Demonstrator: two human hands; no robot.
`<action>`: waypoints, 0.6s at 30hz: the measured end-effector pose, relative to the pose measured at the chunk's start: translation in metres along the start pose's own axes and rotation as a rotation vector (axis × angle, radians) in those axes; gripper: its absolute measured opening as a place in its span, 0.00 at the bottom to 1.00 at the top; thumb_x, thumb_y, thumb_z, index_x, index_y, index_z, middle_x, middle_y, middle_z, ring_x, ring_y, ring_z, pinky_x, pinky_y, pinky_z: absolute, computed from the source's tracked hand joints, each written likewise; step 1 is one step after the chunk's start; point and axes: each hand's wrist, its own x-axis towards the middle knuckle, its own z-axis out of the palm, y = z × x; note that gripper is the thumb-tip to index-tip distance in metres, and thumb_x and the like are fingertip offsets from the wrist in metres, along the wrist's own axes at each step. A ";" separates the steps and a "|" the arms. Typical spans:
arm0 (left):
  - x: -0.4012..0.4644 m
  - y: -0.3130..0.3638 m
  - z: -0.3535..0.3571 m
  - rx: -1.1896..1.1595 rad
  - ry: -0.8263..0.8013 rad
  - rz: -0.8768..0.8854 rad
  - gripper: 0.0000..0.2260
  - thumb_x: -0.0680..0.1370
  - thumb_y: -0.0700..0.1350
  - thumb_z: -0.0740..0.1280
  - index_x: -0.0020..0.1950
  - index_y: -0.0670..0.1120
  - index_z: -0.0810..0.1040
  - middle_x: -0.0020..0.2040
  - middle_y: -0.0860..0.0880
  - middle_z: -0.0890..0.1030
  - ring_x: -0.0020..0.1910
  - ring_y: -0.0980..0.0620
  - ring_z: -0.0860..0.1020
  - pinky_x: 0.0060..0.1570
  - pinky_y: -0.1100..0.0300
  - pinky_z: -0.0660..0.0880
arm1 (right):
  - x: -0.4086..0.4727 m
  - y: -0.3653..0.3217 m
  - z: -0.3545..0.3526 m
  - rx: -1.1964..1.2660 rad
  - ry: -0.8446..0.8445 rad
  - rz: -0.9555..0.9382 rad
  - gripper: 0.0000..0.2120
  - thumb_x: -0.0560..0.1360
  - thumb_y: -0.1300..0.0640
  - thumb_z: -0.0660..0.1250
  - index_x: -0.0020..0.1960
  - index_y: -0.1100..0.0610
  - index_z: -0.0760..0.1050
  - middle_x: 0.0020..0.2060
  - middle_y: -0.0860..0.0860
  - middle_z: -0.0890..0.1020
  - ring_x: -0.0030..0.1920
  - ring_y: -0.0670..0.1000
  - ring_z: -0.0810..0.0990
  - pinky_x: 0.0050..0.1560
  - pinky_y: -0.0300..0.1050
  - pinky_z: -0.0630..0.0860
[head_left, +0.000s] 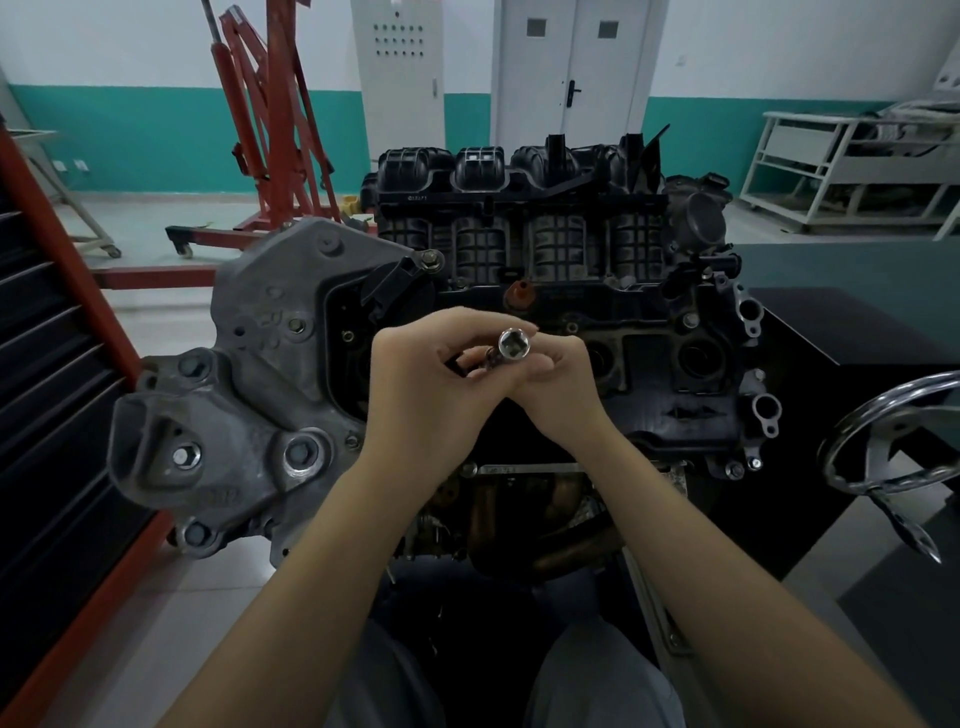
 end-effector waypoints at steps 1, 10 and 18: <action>0.000 0.001 0.000 -0.005 0.009 -0.006 0.11 0.68 0.36 0.77 0.49 0.45 0.83 0.44 0.50 0.85 0.47 0.53 0.84 0.50 0.53 0.80 | 0.000 0.000 -0.001 0.000 -0.011 -0.014 0.10 0.70 0.66 0.72 0.49 0.56 0.80 0.41 0.43 0.85 0.45 0.44 0.83 0.47 0.38 0.77; 0.003 0.003 -0.004 -0.068 -0.092 -0.007 0.16 0.69 0.34 0.76 0.55 0.43 0.81 0.47 0.47 0.84 0.50 0.51 0.83 0.53 0.53 0.80 | 0.000 0.002 0.000 -0.070 0.024 -0.009 0.10 0.71 0.69 0.70 0.43 0.55 0.81 0.39 0.43 0.85 0.44 0.44 0.83 0.45 0.38 0.78; 0.001 0.002 -0.004 -0.154 -0.139 -0.013 0.16 0.74 0.33 0.70 0.60 0.43 0.78 0.50 0.46 0.84 0.53 0.50 0.83 0.56 0.53 0.78 | -0.001 -0.001 -0.002 -0.089 -0.054 -0.044 0.10 0.75 0.66 0.68 0.48 0.52 0.78 0.41 0.36 0.83 0.45 0.39 0.82 0.46 0.33 0.74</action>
